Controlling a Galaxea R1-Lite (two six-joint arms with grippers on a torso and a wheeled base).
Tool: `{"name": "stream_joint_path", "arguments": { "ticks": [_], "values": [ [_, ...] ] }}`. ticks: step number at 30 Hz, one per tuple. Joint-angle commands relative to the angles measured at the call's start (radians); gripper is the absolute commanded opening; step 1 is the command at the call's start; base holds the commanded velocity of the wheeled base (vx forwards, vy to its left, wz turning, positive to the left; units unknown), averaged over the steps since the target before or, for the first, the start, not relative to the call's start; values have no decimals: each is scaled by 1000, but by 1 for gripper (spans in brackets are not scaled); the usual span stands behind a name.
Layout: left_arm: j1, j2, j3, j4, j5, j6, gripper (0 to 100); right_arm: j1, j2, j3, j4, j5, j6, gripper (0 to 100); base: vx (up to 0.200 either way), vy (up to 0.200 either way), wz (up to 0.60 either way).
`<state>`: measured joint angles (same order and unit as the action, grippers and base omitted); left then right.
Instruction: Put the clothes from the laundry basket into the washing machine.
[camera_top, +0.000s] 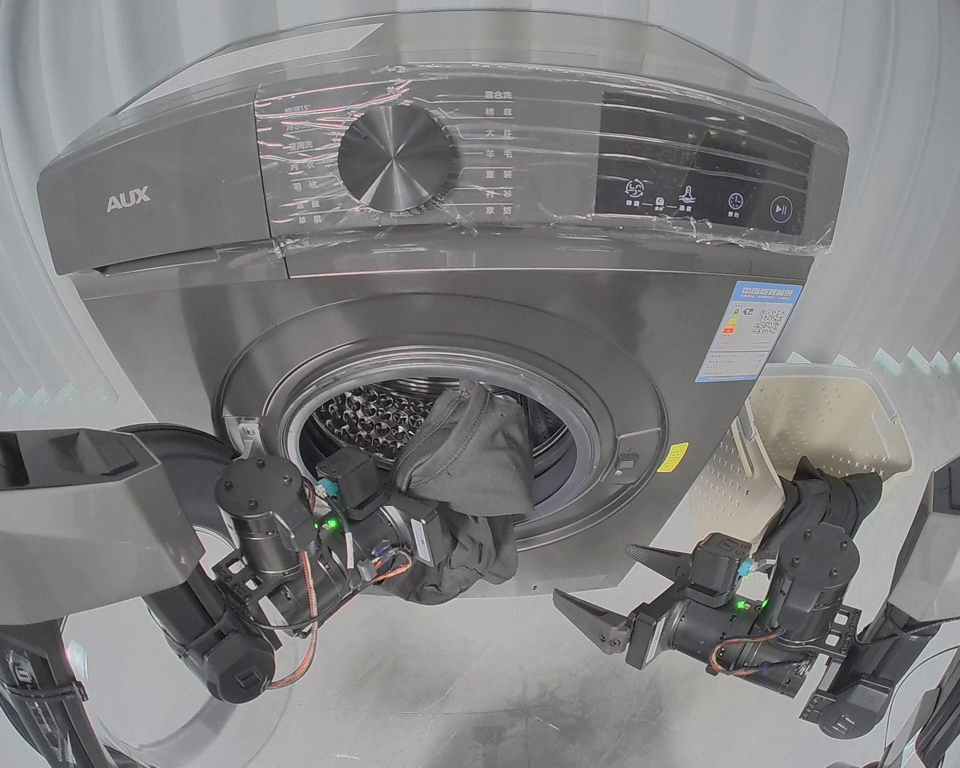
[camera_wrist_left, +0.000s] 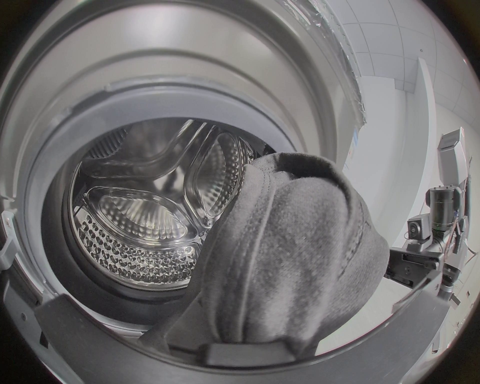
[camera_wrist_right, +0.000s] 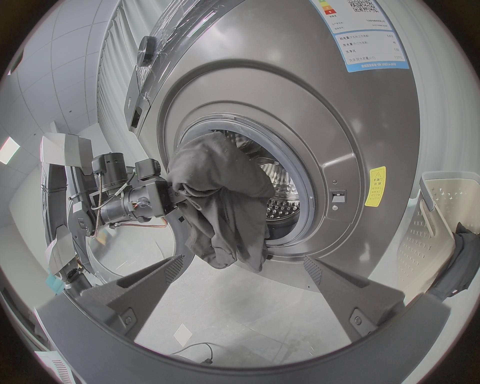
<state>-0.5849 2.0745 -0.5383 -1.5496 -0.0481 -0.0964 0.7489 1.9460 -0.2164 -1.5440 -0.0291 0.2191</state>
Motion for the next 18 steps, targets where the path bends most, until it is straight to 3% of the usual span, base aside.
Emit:
{"name": "stream_joint_path", "arguments": {
  "ticks": [1,10,14,18],
  "values": [
    [19,70,-61,2,10,0,0,0,2,0,-1,-2,0,100,0,0,0],
    [60,156,-193,8,13,-2,0,1,4,0,-1,-3,0,100,0,0,0],
    [73,213,-275,22,50,1,0,1,11,0,-1,-3,0,100,0,0,0],
    [73,243,-324,42,54,1,0,1,14,0,-1,-3,0,100,0,0,0]
  ]
}}
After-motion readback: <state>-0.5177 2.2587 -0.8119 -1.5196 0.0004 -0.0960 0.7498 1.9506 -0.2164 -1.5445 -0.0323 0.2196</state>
